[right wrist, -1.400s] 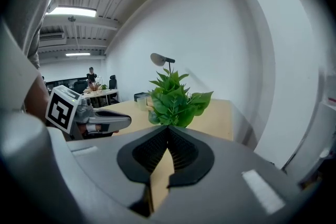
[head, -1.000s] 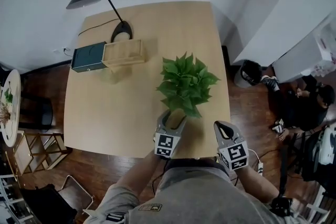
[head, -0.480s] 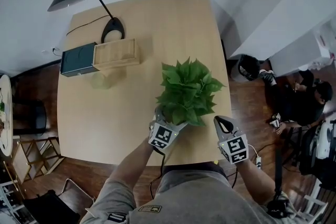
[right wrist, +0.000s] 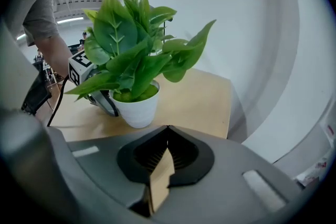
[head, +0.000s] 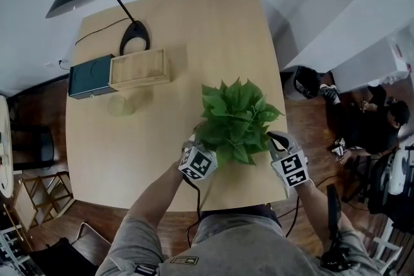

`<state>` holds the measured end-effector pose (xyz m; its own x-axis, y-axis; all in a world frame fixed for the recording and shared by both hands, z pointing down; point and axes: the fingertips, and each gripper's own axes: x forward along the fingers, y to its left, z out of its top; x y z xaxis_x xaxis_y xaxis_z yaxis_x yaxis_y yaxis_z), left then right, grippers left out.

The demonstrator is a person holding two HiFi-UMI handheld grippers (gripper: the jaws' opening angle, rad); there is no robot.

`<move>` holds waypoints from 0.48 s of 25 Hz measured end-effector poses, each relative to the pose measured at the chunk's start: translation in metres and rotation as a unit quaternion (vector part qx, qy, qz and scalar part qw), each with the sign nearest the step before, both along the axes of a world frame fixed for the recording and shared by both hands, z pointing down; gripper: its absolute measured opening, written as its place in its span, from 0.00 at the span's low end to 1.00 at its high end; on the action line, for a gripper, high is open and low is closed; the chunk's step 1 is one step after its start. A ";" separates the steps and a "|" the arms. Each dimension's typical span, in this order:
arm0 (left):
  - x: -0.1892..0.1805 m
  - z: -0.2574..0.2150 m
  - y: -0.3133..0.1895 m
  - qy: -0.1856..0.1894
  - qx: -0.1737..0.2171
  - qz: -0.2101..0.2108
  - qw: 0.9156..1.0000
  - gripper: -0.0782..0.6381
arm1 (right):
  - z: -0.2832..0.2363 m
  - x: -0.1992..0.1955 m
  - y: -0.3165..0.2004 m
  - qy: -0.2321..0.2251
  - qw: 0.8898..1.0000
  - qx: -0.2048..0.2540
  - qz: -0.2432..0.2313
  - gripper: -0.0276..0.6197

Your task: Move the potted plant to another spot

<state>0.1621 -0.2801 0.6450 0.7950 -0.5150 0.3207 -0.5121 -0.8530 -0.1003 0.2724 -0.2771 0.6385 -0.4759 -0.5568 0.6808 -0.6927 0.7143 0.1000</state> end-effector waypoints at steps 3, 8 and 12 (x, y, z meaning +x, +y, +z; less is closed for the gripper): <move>0.002 -0.001 0.003 -0.001 0.003 0.019 1.000 0.77 | 0.004 -0.013 -0.012 -0.010 1.000 -0.001 -0.016 0.06; 0.004 0.000 0.006 0.002 0.003 0.032 0.999 0.74 | 0.010 -0.037 -0.010 -0.031 0.998 -0.007 -0.062 0.10; 0.002 0.001 0.005 0.002 0.000 0.038 0.999 0.73 | 0.013 -0.053 0.001 -0.030 0.994 -0.007 -0.109 0.21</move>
<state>0.1646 -0.2748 0.6461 0.8326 -0.4539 0.3175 -0.4469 -0.8891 -0.0992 0.2190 -0.2765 0.6512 -0.6245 -0.4268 0.6541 -0.5253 0.8493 0.0525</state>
